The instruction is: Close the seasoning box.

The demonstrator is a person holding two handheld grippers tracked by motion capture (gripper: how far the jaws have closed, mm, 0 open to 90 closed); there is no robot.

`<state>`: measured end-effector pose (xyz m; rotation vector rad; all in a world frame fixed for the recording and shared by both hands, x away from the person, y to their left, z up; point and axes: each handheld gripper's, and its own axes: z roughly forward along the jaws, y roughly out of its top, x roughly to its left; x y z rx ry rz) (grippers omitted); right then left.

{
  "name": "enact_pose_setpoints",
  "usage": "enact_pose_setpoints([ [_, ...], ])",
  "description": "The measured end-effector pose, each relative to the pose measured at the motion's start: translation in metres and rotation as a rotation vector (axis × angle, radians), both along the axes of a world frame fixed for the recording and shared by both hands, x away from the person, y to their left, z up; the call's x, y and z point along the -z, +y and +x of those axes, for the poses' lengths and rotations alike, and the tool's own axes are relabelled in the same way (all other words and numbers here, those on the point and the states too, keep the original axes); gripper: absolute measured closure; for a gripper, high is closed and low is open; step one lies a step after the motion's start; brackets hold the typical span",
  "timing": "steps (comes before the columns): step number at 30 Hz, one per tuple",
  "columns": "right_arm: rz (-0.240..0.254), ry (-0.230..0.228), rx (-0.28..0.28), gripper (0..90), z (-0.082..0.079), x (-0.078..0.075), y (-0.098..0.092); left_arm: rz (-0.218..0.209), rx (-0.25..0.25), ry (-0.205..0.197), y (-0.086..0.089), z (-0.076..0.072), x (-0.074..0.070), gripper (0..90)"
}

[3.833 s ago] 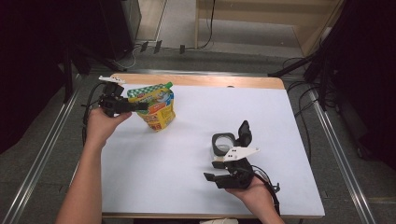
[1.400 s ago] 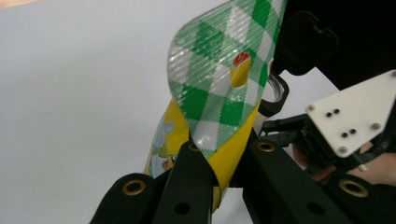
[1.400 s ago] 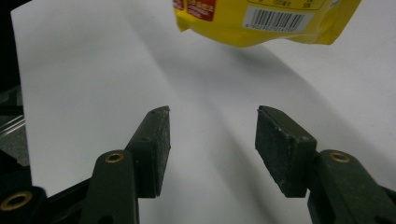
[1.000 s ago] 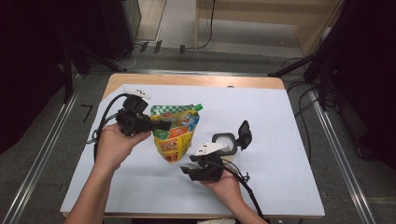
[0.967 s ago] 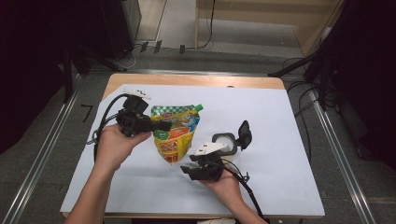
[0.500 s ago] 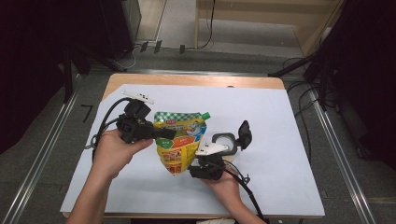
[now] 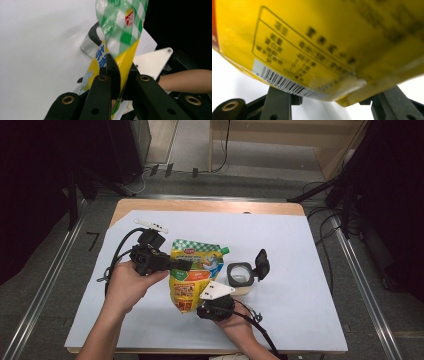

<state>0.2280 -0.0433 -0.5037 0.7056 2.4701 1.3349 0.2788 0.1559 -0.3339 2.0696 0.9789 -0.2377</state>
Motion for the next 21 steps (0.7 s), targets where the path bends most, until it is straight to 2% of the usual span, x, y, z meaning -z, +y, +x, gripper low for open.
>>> enact_pose_setpoints([
  [2,0.008,0.002,-0.009,52.1,-0.003,-0.002,0.001,0.019,-0.007,-0.019,-0.003,0.0,0.001,86.9],
  [6,0.029,0.005,-0.018,52.5,-0.005,-0.007,-0.001,0.031,-0.007,-0.035,-0.008,0.001,0.005,83.8],
  [11,0.041,0.013,-0.052,53.5,-0.008,-0.014,-0.001,0.046,0.003,-0.042,-0.013,0.003,0.011,80.5],
  [14,0.056,0.031,-0.058,53.6,-0.009,-0.016,-0.001,0.049,0.004,-0.043,-0.014,0.004,0.014,79.3],
  [18,0.083,0.06,-0.055,54.2,-0.008,-0.018,-0.005,0.076,0.0,-0.056,-0.018,0.006,0.019,75.7],
  [21,0.096,0.094,-0.043,54.5,-0.006,-0.019,-0.007,0.086,-0.012,-0.048,-0.021,0.007,0.022,74.2],
])
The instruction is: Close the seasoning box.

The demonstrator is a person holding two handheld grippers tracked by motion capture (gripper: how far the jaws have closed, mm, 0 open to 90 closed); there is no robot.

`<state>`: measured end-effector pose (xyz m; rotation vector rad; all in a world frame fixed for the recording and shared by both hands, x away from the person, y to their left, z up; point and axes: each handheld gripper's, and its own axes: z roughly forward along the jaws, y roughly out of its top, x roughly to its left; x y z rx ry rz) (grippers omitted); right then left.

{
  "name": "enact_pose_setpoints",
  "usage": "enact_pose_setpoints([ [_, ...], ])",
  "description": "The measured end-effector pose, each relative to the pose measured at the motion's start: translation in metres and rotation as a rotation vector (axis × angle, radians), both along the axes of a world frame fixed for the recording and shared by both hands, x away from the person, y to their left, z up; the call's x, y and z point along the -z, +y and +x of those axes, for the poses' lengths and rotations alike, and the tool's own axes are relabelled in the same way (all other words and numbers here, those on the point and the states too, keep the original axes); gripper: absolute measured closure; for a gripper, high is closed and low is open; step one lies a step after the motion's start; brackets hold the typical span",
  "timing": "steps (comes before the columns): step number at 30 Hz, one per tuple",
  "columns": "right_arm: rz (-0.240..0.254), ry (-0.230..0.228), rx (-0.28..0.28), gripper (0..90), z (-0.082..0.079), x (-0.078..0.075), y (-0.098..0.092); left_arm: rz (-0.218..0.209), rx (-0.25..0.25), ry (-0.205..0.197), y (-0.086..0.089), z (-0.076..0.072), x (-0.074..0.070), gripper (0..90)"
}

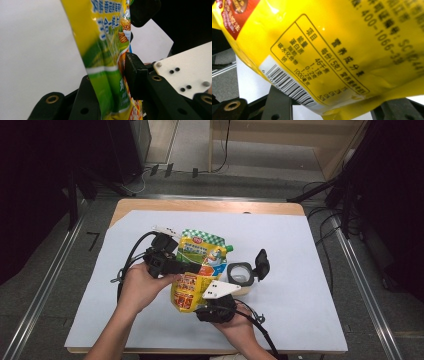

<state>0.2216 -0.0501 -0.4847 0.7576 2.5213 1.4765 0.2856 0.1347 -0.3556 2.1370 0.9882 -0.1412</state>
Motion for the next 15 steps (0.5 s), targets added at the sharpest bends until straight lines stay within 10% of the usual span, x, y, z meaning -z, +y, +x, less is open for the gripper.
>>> enact_pose_setpoints([
  [15,0.023,0.051,0.002,54.8,0.0,-0.004,-0.005,0.046,-0.011,0.004,-0.014,0.0,0.006,70.1],
])
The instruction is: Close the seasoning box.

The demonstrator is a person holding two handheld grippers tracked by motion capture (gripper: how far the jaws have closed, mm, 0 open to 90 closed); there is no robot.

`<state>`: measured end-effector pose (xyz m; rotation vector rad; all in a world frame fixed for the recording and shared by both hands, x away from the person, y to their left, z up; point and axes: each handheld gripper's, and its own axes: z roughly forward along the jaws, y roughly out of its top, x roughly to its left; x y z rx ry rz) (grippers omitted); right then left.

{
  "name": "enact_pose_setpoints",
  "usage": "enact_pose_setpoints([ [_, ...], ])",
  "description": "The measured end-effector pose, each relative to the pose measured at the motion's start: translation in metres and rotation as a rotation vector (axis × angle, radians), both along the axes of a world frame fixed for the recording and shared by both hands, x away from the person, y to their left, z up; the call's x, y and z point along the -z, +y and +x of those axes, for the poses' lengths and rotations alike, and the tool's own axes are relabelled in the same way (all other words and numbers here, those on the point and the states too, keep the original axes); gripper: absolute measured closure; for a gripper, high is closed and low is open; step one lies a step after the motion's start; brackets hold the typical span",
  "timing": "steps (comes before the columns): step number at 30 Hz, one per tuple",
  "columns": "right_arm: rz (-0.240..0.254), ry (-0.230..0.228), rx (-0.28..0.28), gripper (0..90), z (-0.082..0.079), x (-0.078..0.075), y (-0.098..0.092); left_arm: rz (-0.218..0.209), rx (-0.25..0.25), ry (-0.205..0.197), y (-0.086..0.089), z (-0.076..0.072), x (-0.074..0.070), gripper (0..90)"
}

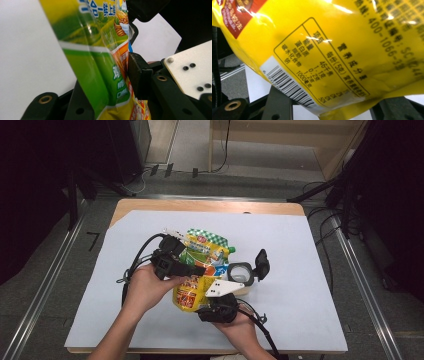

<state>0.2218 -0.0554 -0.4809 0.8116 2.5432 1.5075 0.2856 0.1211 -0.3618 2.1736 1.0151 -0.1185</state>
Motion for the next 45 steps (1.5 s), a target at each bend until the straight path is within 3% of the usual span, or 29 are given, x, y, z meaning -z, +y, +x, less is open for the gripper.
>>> enact_pose_setpoints([
  [10,-0.017,-0.021,0.009,50.3,-0.004,-0.004,0.001,0.027,-0.015,0.008,-0.003,0.0,-0.001,74.9],
  [18,-0.086,-0.077,0.063,44.7,-0.01,-0.006,0.004,0.034,-0.014,0.017,-0.006,0.0,-0.002,76.2],
  [22,-0.096,-0.073,0.067,44.9,-0.012,-0.005,0.003,0.035,-0.007,0.032,-0.008,0.001,0.0,76.7],
  [29,-0.038,-0.019,0.017,51.5,-0.015,-0.01,0.002,0.042,0.021,0.004,-0.018,0.0,0.002,77.7],
  [36,0.015,0.009,-0.02,54.6,-0.021,-0.018,0.004,0.019,0.057,-0.001,-0.024,0.0,0.002,74.9],
  [45,0.041,0.055,-0.035,54.7,-0.018,-0.017,0.005,0.055,0.056,0.019,-0.03,0.003,0.007,73.2],
])
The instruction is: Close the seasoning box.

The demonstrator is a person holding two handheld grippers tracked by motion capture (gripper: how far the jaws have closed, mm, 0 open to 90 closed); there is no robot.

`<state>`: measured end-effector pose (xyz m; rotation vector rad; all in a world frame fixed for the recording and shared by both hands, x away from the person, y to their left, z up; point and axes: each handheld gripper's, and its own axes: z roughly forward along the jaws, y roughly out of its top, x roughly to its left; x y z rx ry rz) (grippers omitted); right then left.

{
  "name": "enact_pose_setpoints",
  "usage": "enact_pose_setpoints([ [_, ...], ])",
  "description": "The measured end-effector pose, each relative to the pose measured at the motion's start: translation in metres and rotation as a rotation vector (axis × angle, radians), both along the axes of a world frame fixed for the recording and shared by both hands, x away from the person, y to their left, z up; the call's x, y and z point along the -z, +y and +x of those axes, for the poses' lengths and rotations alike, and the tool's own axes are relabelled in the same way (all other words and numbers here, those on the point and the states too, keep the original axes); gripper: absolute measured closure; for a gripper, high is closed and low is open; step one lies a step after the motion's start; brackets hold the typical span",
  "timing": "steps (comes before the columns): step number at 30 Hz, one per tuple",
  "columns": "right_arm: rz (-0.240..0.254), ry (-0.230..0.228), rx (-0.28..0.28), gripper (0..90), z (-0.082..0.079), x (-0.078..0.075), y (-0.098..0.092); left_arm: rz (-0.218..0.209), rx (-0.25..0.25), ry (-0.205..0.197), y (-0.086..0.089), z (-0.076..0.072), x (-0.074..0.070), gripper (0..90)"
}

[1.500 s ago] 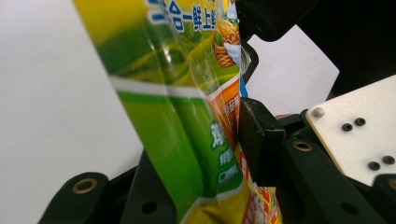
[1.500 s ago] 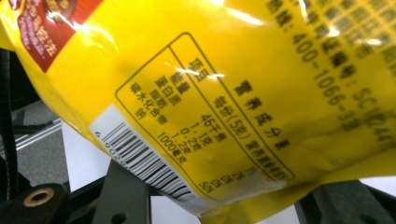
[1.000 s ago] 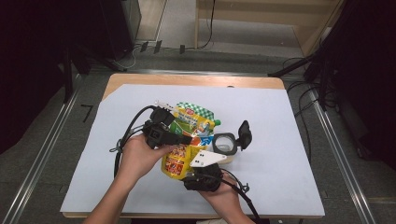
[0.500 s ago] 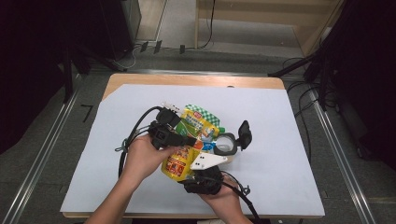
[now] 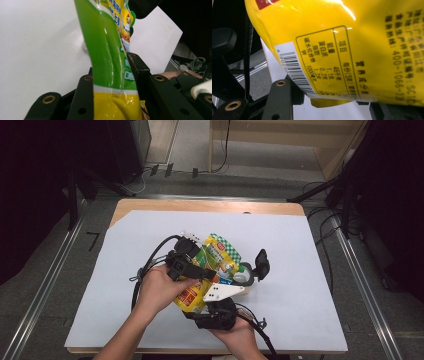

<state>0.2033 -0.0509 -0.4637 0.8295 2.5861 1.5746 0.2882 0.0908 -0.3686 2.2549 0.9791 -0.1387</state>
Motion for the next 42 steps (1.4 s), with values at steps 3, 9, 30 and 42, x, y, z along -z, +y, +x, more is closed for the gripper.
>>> enact_pose_setpoints([
  [3,-0.002,0.008,-0.003,54.3,0.0,0.0,0.001,0.006,-0.02,0.012,0.001,0.001,0.001,76.2],
  [9,-0.027,-0.003,0.015,52.9,-0.003,0.0,0.004,0.028,-0.046,0.029,0.001,0.002,0.001,81.1],
  [30,-0.031,0.014,0.04,56.9,-0.004,-0.002,0.001,0.008,-0.05,0.039,-0.003,0.005,0.003,80.0],
  [42,0.051,0.056,0.041,58.9,0.003,-0.005,-0.009,-0.03,-0.038,0.091,0.001,0.008,0.006,61.2],
])
